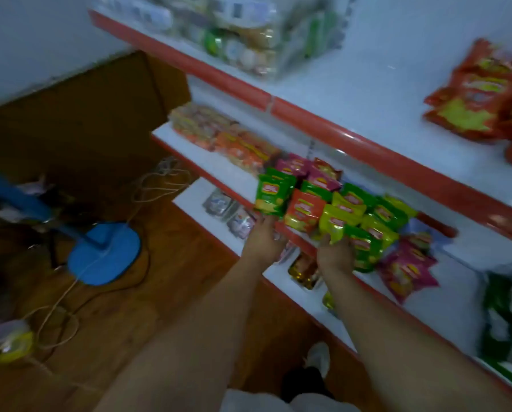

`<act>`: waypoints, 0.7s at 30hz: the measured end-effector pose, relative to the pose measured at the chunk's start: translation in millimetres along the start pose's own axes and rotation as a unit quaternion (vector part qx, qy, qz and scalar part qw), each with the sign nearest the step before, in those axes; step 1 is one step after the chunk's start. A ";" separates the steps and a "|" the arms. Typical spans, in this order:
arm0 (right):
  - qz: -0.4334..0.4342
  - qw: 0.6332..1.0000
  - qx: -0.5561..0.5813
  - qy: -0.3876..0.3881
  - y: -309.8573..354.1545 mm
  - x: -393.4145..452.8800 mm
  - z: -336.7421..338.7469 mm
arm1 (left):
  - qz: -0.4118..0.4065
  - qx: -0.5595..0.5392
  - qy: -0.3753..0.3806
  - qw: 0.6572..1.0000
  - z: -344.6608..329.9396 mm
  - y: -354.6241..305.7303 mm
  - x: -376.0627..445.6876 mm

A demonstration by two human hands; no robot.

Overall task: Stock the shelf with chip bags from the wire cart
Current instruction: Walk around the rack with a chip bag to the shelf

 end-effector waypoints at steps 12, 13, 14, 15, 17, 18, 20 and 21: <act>0.452 0.808 -0.151 0.345 183.6 -387.7 -249.7 | 0.347 -0.048 -0.332 0.876 268.6 283.8 -257.6; 0.466 0.788 -0.166 0.367 180.2 -413.8 -260.3 | 0.366 -0.066 -0.355 0.857 273.0 295.7 -278.7; 0.477 0.767 -0.180 0.389 174.6 -438.6 -270.7 | 0.386 -0.084 -0.381 0.836 276.3 306.0 -300.5; 0.493 0.743 -0.191 0.411 168.5 -461.8 -281.5 | 0.405 -0.101 -0.406 0.813 277.7 314.9 -321.2; 0.531 0.686 -0.222 0.445 155.8 -504.1 -301.1 | 0.444 -0.141 -0.452 0.761 275.9 329.1 -361.7; 0.548 0.657 -0.238 0.459 149.3 -522.4 -312.5 | 0.460 -0.155 -0.477 0.733 274.8 333.5 -381.2; 0.574 0.597 -0.263 0.495 135.5 -560.9 -326.0 | 0.493 -0.171 -0.529 0.670 269.1 339.2 -424.7; 0.585 0.566 -0.272 0.514 126.2 -581.0 -328.8 | 0.509 -0.177 -0.551 0.637 262.8 341.1 -448.8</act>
Point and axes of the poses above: each hand's wrist, its own x-axis towards the middle knuckle, its own z-axis out of the back of the hand, y = z × x, the point moved 5 cm from there along x, towards the middle knuckle, and after that the axes turned 1 degree about -x, right-handed, at the moved point
